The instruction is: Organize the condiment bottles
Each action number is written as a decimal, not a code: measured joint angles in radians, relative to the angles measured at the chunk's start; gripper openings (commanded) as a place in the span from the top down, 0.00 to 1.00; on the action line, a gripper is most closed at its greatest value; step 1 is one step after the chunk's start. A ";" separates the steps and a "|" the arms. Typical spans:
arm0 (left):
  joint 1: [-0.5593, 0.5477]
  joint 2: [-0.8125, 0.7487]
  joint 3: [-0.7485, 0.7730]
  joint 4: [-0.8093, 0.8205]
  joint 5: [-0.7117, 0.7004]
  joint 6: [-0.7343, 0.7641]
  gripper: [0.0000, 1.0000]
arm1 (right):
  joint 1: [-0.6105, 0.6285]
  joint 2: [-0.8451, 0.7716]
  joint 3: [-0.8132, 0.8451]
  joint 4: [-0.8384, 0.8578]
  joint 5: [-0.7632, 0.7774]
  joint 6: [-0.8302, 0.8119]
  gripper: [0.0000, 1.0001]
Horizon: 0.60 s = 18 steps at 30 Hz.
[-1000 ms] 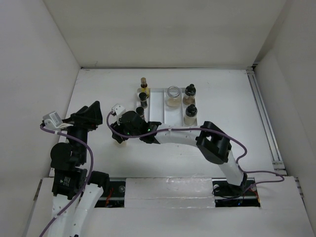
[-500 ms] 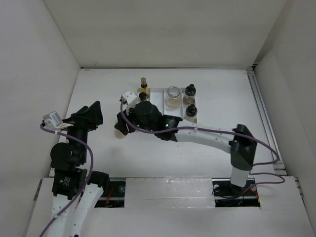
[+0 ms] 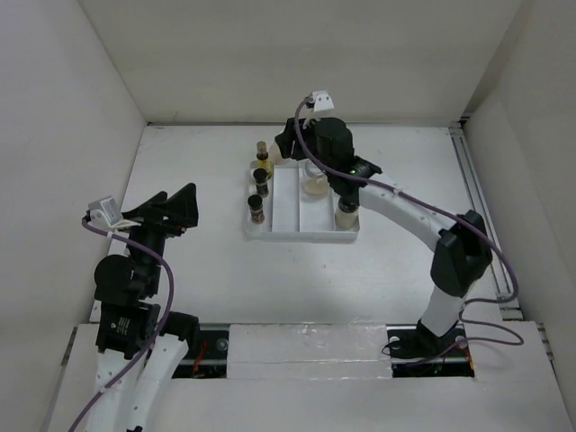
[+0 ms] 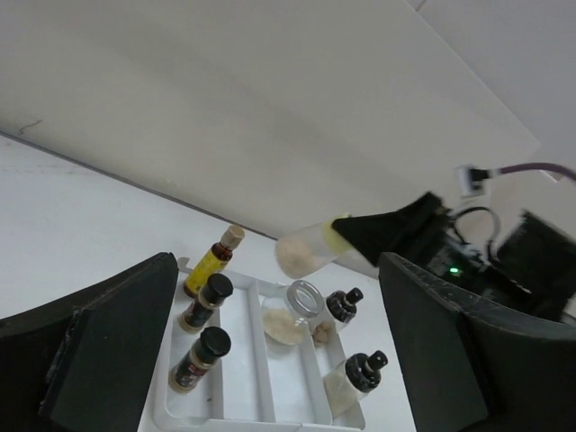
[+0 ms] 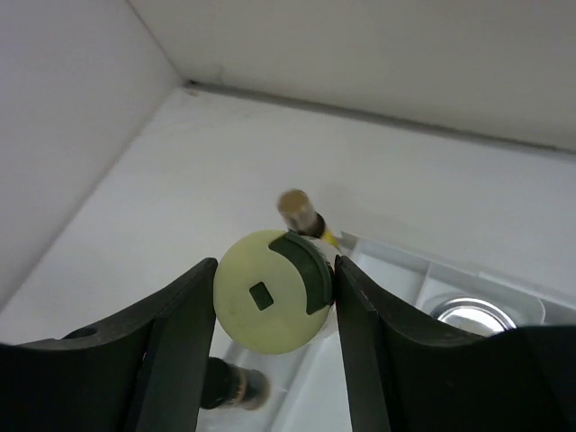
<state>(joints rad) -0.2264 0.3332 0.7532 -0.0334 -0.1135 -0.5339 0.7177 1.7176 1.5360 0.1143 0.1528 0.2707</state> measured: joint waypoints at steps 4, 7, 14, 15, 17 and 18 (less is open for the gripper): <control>0.000 0.015 0.000 0.000 0.013 0.003 0.01 | -0.040 0.160 0.045 -0.052 -0.002 0.010 0.55; 0.000 0.020 0.000 0.000 0.022 0.006 0.01 | -0.056 0.249 0.087 -0.086 -0.007 0.012 0.55; 0.000 0.032 0.000 0.007 0.034 0.010 0.01 | -0.069 0.328 0.151 -0.107 -0.001 0.006 0.55; 0.000 0.034 0.000 0.007 0.035 0.010 0.01 | -0.069 0.338 0.161 -0.105 0.003 0.005 0.55; 0.000 0.038 0.000 0.007 0.035 0.010 0.01 | -0.069 0.358 0.180 -0.105 0.013 0.003 0.55; 0.000 0.039 0.000 0.007 0.035 0.010 0.01 | -0.069 0.371 0.190 -0.106 0.017 0.001 0.55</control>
<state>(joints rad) -0.2264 0.3721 0.7532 -0.0261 -0.0784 -0.5240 0.6483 2.0884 1.7260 0.0086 0.1696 0.2714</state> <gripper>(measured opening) 0.986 0.567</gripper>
